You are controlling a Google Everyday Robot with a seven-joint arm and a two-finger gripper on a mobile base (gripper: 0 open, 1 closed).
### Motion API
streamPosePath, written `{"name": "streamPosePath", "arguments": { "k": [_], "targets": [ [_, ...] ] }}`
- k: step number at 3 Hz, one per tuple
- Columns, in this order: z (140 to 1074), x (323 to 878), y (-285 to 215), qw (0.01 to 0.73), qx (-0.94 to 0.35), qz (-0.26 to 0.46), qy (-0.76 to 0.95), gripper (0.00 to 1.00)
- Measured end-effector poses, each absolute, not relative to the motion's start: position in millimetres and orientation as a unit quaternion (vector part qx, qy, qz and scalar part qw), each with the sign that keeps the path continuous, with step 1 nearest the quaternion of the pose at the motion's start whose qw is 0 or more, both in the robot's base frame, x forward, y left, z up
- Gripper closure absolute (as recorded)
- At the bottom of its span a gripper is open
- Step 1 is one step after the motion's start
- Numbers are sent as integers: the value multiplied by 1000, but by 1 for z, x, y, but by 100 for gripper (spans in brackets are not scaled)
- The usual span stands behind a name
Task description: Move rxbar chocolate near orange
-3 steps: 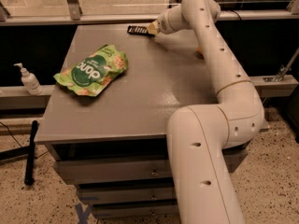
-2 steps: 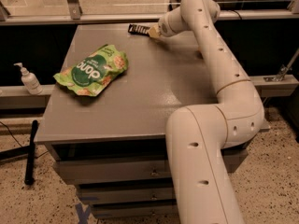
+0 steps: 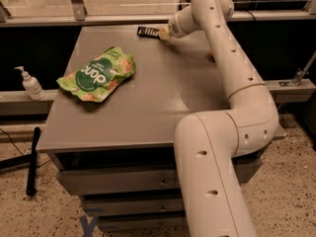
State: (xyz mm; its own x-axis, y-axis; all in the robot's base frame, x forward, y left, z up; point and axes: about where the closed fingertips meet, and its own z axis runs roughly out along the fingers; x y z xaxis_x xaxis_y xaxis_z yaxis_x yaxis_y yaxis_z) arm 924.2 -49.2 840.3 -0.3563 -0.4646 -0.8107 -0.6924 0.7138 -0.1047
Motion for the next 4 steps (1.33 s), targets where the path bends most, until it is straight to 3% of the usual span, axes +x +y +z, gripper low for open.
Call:
{"name": "streamPosePath", "arguments": {
  "k": [1, 2, 4],
  "targets": [
    [839, 919, -60, 428, -368, 107, 818, 12],
    [839, 918, -63, 424, -371, 102, 820, 0],
    [831, 892, -94, 373, -397, 74, 835, 0]
  ]
}}
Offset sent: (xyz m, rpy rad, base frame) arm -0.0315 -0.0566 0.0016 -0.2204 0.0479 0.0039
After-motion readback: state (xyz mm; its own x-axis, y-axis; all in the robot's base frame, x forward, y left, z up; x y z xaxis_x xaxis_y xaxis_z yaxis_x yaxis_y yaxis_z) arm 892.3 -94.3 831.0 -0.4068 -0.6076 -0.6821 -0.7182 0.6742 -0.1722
